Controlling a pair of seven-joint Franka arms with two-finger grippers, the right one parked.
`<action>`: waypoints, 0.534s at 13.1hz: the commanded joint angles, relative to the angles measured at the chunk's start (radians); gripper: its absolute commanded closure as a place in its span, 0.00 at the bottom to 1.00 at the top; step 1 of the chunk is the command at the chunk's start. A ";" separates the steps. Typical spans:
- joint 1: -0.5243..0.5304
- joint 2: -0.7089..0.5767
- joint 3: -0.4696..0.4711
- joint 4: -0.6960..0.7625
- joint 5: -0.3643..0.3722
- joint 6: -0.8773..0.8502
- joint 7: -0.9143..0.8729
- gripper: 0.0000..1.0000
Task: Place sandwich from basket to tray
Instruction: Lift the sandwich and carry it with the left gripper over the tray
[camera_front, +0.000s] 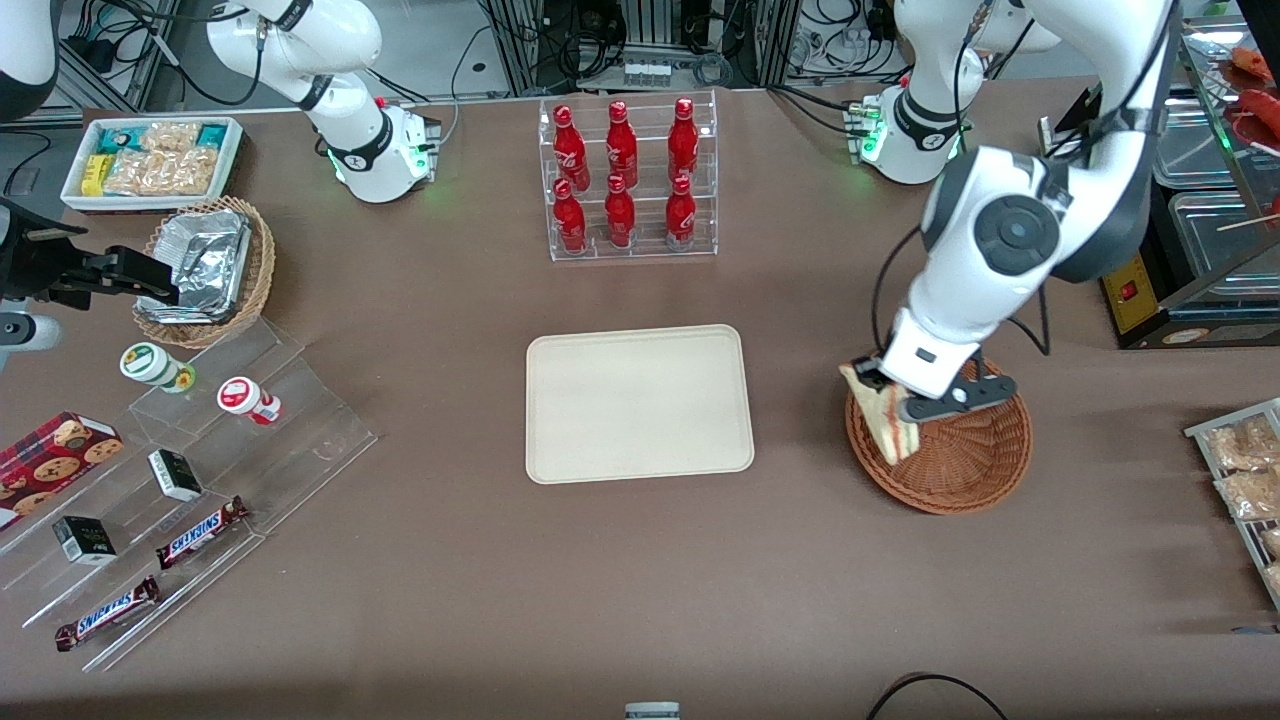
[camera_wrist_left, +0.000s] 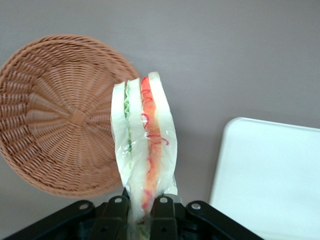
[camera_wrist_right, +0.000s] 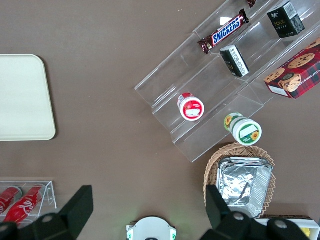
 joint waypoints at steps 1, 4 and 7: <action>-0.102 0.042 0.008 0.098 0.013 -0.039 -0.067 1.00; -0.223 0.125 0.008 0.213 0.013 -0.034 -0.139 1.00; -0.291 0.234 0.008 0.314 0.005 -0.033 -0.146 1.00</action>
